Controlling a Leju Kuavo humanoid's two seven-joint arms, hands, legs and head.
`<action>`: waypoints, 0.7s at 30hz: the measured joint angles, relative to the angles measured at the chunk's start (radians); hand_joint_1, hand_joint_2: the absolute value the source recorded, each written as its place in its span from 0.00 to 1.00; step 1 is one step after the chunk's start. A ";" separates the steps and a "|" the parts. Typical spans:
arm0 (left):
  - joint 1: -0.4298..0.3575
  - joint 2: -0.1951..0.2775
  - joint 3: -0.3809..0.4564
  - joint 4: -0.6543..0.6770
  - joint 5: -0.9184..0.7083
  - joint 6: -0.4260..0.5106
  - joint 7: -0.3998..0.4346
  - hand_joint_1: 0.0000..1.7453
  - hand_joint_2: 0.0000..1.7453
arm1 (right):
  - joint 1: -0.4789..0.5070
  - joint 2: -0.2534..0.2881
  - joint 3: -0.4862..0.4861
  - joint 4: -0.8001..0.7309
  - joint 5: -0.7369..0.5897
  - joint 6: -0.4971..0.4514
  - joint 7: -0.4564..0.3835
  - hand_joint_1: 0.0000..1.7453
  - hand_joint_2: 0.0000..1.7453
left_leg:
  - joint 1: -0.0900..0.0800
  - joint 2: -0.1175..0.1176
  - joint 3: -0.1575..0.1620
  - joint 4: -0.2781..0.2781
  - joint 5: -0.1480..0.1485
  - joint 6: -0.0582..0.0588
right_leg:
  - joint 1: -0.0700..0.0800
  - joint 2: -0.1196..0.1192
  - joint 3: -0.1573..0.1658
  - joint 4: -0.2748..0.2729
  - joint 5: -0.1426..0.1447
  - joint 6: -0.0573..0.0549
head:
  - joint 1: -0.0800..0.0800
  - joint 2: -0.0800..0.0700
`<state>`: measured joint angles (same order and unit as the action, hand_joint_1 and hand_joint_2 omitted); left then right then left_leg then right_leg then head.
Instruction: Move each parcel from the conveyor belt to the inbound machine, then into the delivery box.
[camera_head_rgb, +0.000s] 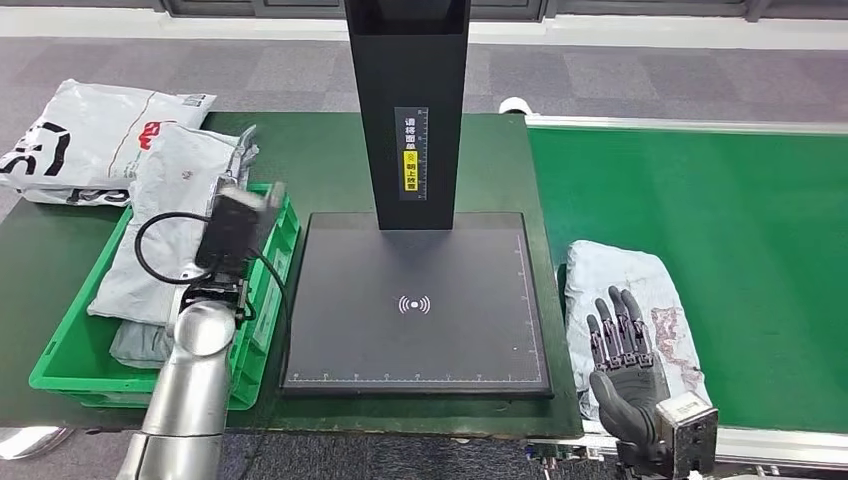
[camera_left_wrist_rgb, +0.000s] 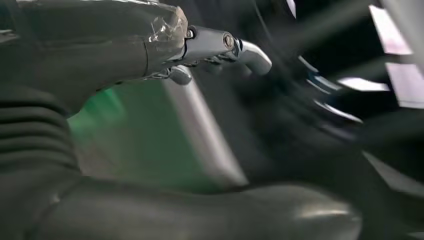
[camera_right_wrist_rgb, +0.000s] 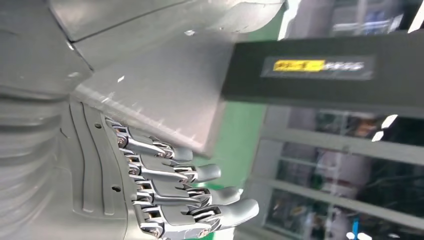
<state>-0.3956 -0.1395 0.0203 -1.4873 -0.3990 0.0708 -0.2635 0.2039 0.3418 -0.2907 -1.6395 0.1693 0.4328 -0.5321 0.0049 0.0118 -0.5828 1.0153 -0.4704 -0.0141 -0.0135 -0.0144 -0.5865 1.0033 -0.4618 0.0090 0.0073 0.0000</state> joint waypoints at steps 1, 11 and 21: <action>0.006 -0.012 0.007 -0.015 0.136 -0.042 -0.041 0.00 1.00 | -0.002 0.000 -0.007 0.001 0.011 -0.003 0.003 0.00 1.00 | -0.001 0.002 0.001 0.000 -0.001 0.000 | 0.000 0.001 0.000 0.000 0.000 0.000 | 0.000 0.000; 0.124 -0.079 0.056 -0.056 0.341 -0.276 -0.179 0.00 1.00 | -0.083 -0.003 -0.066 0.046 0.135 -0.102 0.040 0.00 1.00 | -0.001 0.001 0.002 0.000 -0.001 -0.001 | 0.001 0.001 0.000 0.001 -0.002 0.000 | 0.000 0.000; 0.295 -0.149 0.024 -0.021 0.291 -0.419 -0.318 0.00 1.00 | -0.300 -0.117 -0.118 0.225 0.333 -0.285 0.151 0.00 1.00 | -0.002 0.002 0.002 0.000 -0.001 0.001 | -0.002 0.003 0.000 0.000 0.000 0.002 | 0.000 0.000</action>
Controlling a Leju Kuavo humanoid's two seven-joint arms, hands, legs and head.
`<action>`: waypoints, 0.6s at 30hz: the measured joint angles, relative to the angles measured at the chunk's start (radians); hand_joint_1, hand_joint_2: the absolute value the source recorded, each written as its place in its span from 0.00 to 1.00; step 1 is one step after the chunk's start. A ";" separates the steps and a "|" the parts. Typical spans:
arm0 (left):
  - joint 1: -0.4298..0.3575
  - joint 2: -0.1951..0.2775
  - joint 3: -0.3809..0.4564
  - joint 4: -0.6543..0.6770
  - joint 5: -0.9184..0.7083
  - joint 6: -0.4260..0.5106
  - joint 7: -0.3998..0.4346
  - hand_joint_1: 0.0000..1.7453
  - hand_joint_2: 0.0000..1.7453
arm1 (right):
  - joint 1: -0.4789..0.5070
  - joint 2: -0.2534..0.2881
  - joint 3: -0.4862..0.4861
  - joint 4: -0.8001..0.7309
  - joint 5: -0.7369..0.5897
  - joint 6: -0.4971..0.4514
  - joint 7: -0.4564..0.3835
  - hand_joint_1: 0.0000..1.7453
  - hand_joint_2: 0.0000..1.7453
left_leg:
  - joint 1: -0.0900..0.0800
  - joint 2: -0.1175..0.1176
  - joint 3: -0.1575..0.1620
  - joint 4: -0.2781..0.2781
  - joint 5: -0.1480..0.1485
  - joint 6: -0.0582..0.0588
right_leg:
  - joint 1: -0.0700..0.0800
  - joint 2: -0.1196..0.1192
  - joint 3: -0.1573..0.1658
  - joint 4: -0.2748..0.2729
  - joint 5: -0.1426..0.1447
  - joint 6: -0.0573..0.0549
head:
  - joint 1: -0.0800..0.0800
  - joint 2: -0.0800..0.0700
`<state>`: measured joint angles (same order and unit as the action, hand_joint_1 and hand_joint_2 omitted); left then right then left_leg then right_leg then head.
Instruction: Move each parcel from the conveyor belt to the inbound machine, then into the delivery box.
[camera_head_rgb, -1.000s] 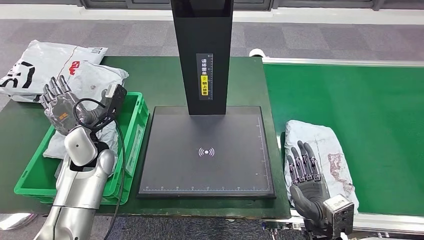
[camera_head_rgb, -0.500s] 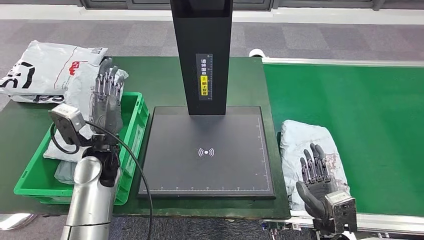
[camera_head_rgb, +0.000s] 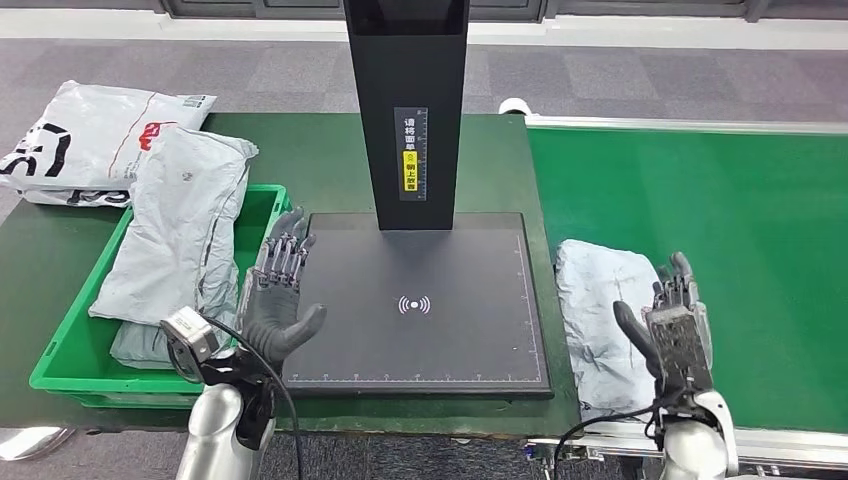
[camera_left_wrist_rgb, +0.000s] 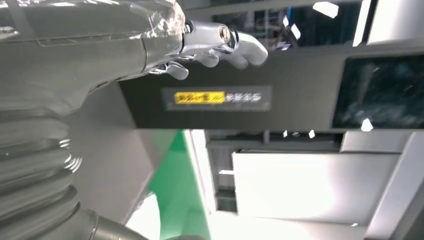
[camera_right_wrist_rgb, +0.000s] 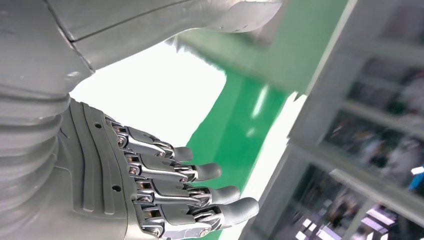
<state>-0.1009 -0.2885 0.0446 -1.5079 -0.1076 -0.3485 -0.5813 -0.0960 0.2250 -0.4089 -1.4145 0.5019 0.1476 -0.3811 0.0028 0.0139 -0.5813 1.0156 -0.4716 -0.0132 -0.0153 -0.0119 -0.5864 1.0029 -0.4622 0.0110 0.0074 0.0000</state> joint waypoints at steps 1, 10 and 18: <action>0.002 -0.002 -0.002 0.008 -0.005 -0.005 -0.002 0.00 1.00 | -0.029 -0.017 -0.006 0.032 0.031 -0.018 0.014 0.00 1.00 | 0.000 0.000 0.000 0.000 0.000 0.000 | 0.000 0.000 0.000 0.000 0.000 0.000 | 0.000 0.000; 0.002 -0.007 -0.028 0.085 -0.041 -0.046 -0.014 0.00 1.00 | -0.274 -0.199 -0.066 0.397 0.295 -0.140 0.118 0.00 1.00 | -0.001 -0.002 -0.001 0.000 0.003 0.004 | -0.001 -0.001 0.000 0.000 0.002 0.003 | 0.000 0.000; -0.014 -0.008 -0.072 0.160 -0.053 -0.082 -0.043 0.00 1.00 | -0.422 -0.328 -0.051 0.786 0.656 -0.154 0.349 0.00 1.00 | -0.001 -0.003 -0.001 0.000 0.002 0.004 | -0.001 -0.002 0.000 0.000 0.002 0.003 | 0.000 0.000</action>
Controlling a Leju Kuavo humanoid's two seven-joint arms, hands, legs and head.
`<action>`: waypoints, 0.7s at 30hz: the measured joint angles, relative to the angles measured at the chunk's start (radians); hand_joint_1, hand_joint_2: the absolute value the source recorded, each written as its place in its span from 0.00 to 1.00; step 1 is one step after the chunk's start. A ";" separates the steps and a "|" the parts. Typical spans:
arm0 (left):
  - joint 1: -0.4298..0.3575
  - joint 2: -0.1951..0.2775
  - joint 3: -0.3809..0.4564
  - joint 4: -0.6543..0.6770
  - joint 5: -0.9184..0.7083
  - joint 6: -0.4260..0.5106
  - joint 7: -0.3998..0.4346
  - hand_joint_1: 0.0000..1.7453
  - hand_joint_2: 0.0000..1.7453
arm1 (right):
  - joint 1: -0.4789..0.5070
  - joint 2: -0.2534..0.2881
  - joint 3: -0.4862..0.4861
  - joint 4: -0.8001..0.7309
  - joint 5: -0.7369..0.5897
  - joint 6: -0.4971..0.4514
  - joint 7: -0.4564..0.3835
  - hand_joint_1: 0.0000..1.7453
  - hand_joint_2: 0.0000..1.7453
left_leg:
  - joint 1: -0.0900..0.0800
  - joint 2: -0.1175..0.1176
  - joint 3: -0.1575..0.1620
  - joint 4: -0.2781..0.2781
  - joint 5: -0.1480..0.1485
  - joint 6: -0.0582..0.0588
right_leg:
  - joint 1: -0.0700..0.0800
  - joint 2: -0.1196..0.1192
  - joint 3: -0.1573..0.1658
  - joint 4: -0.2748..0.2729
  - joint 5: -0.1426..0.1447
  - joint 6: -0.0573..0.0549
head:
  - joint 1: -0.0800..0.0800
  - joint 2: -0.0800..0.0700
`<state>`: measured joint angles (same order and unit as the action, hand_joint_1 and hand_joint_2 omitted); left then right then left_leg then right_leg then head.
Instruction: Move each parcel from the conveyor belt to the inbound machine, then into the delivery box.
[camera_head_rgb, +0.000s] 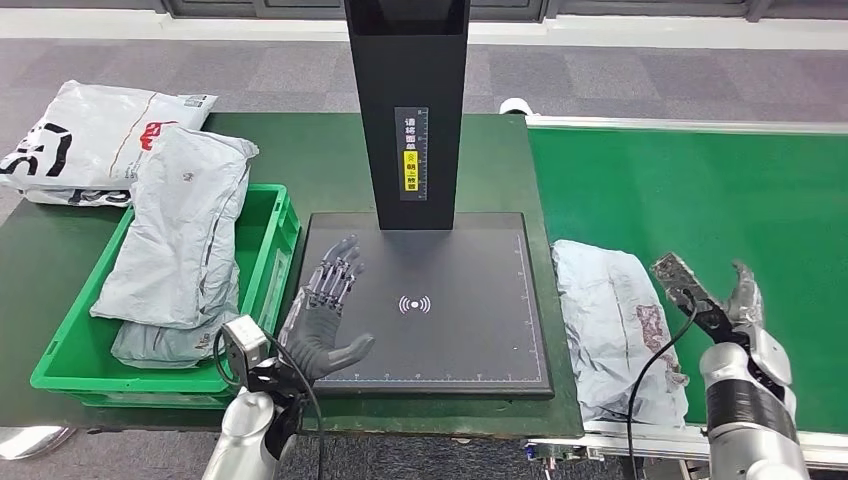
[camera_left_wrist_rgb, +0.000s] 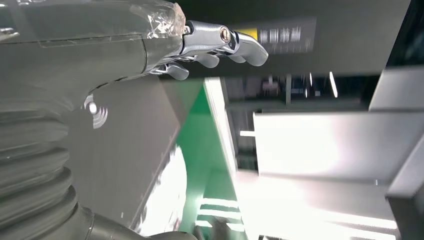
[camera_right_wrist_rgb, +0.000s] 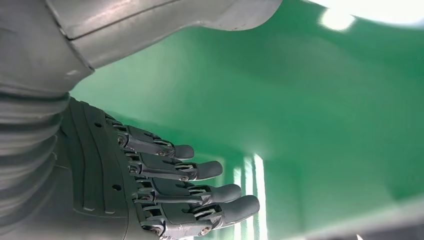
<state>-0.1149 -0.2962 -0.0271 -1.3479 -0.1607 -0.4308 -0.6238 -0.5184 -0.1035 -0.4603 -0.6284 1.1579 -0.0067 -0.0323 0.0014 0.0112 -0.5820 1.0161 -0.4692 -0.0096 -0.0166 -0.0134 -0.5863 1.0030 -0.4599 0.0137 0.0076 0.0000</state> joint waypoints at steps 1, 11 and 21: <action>-0.002 0.000 -0.006 0.008 -0.001 -0.003 -0.003 0.00 1.00 | -0.003 -0.003 0.006 0.040 0.026 0.005 0.016 0.00 1.00 | 0.000 0.000 0.000 0.000 0.000 0.000 | 0.000 0.000 0.000 0.000 0.000 0.000 | 0.000 0.000; -0.007 0.000 -0.020 0.047 -0.003 -0.004 -0.016 0.00 1.00 | -0.006 0.002 0.046 0.237 0.096 0.045 0.062 0.00 1.00 | 0.001 0.000 0.000 -0.001 0.000 0.000 | 0.001 -0.001 0.000 0.001 -0.001 0.000 | 0.000 0.000; -0.009 0.000 -0.040 0.049 -0.044 -0.002 -0.036 0.00 1.00 | -0.011 0.047 0.057 0.290 0.095 0.061 0.064 0.00 1.00 | 0.002 0.001 0.002 -0.001 0.000 0.000 | 0.002 0.000 0.001 0.000 0.000 0.000 | 0.000 0.000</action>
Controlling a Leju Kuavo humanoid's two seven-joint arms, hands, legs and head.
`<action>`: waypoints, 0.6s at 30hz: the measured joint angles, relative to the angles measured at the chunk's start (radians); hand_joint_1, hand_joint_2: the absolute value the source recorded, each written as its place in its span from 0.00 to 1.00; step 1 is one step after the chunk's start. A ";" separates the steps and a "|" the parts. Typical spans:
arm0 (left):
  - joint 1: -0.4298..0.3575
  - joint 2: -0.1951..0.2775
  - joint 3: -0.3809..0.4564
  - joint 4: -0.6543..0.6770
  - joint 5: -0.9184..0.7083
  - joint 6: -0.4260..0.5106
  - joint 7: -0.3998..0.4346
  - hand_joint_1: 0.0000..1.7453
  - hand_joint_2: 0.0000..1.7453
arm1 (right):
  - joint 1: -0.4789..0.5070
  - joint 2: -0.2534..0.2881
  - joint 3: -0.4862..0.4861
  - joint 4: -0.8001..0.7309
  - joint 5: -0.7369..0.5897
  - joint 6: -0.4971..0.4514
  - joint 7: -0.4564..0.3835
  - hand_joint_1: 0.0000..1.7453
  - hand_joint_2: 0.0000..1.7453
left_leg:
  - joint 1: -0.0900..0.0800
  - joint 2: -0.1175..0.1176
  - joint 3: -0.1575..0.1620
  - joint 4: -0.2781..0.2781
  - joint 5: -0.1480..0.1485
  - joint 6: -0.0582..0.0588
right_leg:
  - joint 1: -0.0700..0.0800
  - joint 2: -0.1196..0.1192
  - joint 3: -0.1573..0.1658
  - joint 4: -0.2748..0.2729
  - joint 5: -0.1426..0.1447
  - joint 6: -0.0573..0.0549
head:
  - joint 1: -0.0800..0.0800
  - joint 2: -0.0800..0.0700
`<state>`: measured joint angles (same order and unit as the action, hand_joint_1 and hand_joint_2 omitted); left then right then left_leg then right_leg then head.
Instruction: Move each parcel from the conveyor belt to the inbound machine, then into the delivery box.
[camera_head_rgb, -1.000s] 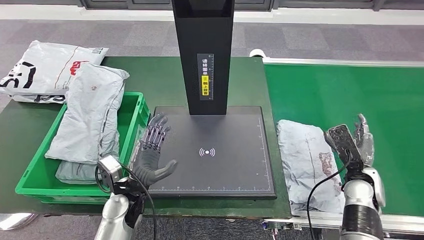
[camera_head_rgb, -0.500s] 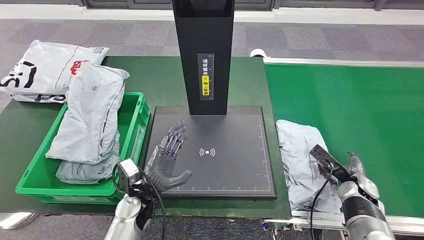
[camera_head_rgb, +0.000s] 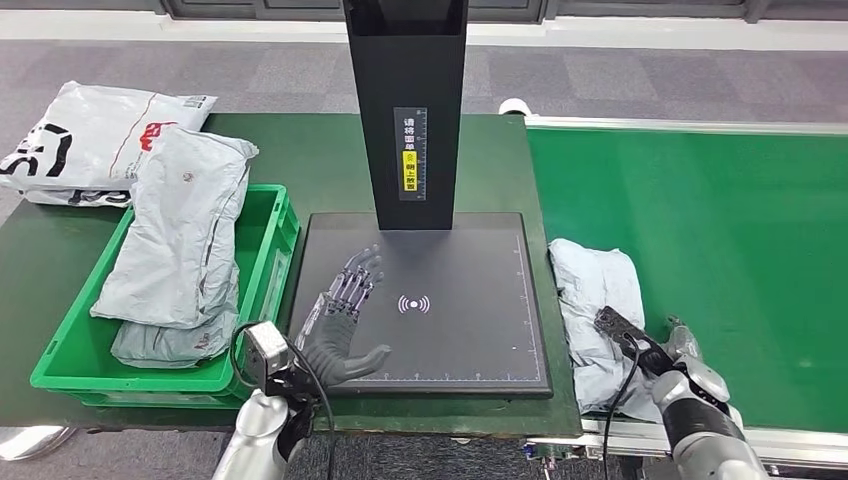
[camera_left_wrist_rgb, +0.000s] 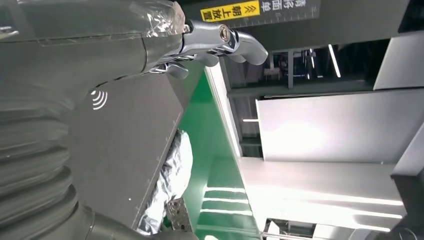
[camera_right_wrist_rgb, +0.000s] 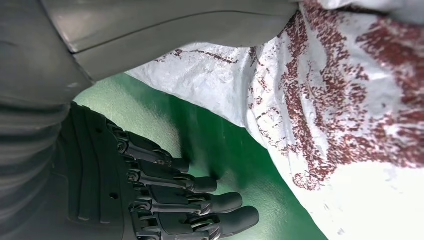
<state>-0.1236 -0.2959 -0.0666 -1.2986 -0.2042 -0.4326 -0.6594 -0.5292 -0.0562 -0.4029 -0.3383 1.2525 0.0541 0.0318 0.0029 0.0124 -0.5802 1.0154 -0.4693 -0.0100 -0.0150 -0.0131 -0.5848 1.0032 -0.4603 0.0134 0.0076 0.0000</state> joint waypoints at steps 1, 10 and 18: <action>0.000 0.000 -0.004 0.000 -0.007 0.001 -0.003 0.00 1.00 | 0.000 0.002 0.000 0.001 -0.004 0.001 -0.003 0.00 1.00 | 0.000 0.000 0.000 0.000 0.000 0.000 | 0.000 0.000 0.000 0.000 0.000 0.000 | 0.000 0.000; -0.001 0.001 -0.037 0.002 -0.055 0.017 -0.030 0.00 1.00 | -0.013 0.015 -0.002 0.006 -0.057 -0.004 -0.053 0.00 1.00 | 0.000 0.008 0.003 0.000 0.000 -0.001 | 0.000 0.006 0.002 0.000 0.002 -0.001 | 0.000 0.000; -0.003 0.001 -0.050 0.002 -0.068 0.017 -0.032 0.00 1.00 | -0.039 0.034 -0.034 0.010 -0.143 -0.013 -0.108 0.00 1.00 | 0.000 0.009 0.003 0.000 0.000 -0.001 | 0.000 0.008 0.001 0.000 0.004 -0.002 | 0.000 0.000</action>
<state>-0.1262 -0.2945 -0.1165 -1.2970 -0.2726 -0.4154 -0.6914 -0.5679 -0.0226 -0.4370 -0.3278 1.1093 0.0412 -0.0765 0.0031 0.0218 -0.5769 1.0155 -0.4688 -0.0112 -0.0149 -0.0054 -0.5842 1.0035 -0.4561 0.0119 0.0076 0.0000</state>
